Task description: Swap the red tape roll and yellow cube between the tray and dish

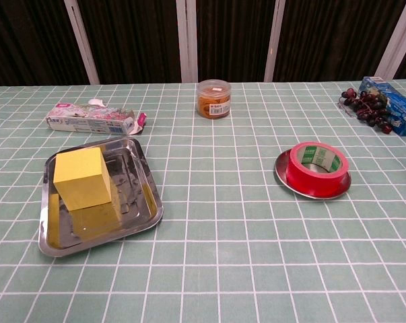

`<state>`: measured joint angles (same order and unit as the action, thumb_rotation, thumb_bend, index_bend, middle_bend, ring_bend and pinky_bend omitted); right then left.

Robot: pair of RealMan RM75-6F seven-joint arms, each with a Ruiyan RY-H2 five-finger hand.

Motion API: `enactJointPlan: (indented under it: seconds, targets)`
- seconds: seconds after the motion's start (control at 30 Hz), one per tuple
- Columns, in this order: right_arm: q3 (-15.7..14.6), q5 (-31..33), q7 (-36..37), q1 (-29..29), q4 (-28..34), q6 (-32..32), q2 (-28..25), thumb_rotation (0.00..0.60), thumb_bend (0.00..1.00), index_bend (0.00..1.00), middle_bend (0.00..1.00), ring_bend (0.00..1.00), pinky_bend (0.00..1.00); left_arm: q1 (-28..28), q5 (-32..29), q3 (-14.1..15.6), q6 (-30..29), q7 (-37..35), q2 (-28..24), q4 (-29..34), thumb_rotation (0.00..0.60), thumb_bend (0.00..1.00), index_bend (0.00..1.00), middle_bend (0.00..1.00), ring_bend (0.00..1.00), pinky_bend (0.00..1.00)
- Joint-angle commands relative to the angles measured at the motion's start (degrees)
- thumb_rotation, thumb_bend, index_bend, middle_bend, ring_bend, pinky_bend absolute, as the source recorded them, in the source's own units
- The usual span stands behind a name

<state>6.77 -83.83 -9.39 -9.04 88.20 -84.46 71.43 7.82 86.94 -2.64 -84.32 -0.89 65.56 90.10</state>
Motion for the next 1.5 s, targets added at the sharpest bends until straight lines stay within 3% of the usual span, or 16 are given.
enactJointPlan:
  seconds: [0.03,0.53,0.87,1.07,1.3,1.5]
  targets:
    - [-0.36,-0.56,-0.66,0.09,0.29,-0.15,-0.16,0.600,0.09,0.08,0.00,0.00,0.05,0.30,-0.27,-0.11,0.53,0.49,0.19,-0.23,0.600,0.06,0.17,0.00,0.00,0.06]
    - [-1.95,0.04,1.86,-0.33,4.08,3.75,-2.07,0.600,0.09,0.08,0.00,0.00,0.05,-0.37,0.49,-0.78,-2.25,0.33,0.80,-0.98,0.600,0.06,0.17,0.00,0.00,0.06]
    - [-2.25,2.29,5.41,-3.35,6.71,11.58,-3.65,0.600,0.07,0.06,0.00,0.00,0.03,-0.70,-0.27,-0.75,-2.08,0.80,0.76,-0.62,0.600,0.06,0.17,0.00,0.00,0.06]
    - [0.83,7.66,3.94,-10.40,9.90,22.73,-5.54,0.600,0.07,0.06,0.00,0.00,0.02,-0.48,-0.68,-0.97,-1.67,1.62,1.06,-0.47,0.600,0.06,0.17,0.00,0.00,0.06]
    - [3.96,17.99,-2.22,-18.72,10.70,33.23,-1.92,0.600,0.07,0.06,0.00,0.00,0.02,-0.09,-1.90,-1.43,-0.69,2.27,1.56,-1.05,0.600,0.06,0.17,0.00,0.00,0.06]
    - [5.05,26.18,-8.30,-24.36,7.90,36.86,2.21,0.600,0.07,0.06,0.00,0.00,0.02,0.15,-2.99,-1.82,0.10,2.16,1.80,-1.91,0.600,0.06,0.17,0.00,0.00,0.06]
